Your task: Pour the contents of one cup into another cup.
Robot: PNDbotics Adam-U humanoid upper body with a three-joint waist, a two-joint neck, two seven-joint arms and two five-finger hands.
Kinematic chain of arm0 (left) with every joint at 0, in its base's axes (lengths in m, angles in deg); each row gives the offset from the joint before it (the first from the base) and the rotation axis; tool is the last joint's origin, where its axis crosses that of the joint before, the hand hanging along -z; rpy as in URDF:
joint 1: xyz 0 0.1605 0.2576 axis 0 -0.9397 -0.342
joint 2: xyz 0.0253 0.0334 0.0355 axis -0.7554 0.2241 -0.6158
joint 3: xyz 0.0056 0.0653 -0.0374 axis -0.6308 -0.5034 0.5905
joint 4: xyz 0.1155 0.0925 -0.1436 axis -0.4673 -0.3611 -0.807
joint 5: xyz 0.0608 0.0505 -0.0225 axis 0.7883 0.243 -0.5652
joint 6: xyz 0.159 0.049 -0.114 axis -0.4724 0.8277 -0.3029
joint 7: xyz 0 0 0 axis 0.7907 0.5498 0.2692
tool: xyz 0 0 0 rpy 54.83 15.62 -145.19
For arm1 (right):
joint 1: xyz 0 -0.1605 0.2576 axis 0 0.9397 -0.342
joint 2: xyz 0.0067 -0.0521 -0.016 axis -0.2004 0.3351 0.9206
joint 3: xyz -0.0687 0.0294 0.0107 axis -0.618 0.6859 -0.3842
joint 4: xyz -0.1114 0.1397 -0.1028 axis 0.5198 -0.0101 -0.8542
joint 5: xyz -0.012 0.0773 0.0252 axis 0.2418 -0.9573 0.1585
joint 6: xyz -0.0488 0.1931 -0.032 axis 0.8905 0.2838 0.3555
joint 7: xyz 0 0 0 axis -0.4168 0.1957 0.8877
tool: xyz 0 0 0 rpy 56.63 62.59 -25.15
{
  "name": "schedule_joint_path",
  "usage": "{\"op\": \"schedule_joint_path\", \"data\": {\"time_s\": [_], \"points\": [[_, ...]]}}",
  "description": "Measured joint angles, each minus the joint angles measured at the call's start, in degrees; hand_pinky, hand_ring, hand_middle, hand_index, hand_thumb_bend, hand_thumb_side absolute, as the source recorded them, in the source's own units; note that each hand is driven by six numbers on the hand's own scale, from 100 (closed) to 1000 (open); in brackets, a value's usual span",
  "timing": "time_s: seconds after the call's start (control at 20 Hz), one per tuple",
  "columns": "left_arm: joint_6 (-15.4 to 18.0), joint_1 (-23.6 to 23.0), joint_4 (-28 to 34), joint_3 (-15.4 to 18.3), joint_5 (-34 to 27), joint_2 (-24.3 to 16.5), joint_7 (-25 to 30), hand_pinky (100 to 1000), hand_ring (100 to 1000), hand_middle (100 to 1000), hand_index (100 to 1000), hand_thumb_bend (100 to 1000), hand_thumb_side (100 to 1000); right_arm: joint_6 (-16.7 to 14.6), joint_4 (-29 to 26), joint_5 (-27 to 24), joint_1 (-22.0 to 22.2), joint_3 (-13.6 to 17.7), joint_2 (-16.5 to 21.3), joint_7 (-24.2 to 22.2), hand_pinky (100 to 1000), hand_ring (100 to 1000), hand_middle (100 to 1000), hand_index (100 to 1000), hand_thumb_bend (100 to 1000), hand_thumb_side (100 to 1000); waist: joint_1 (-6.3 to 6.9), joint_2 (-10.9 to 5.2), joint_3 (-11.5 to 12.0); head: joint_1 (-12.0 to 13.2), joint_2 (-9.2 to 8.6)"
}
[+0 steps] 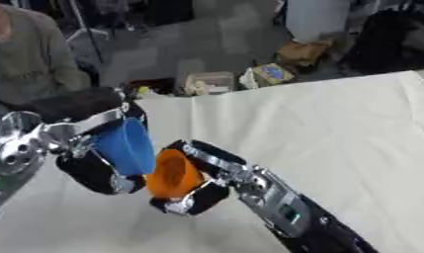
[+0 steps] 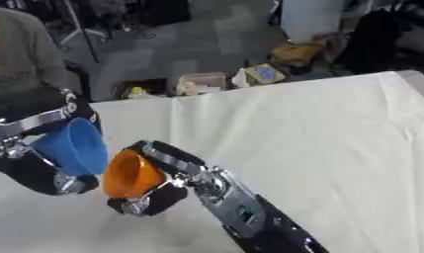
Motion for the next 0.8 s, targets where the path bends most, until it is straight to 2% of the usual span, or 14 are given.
{"op": "schedule_joint_path", "data": {"time_s": [0.8], "points": [[2.2,0.0,-2.4,-0.7,4.6,0.1,2.6,231,219,218,471,359,100,1.3,0.1,-2.9,0.3,-0.4,0.0,-1.3,360,401,366,586,209,100,-0.04,-0.01,0.0,0.0,-0.01]]}}
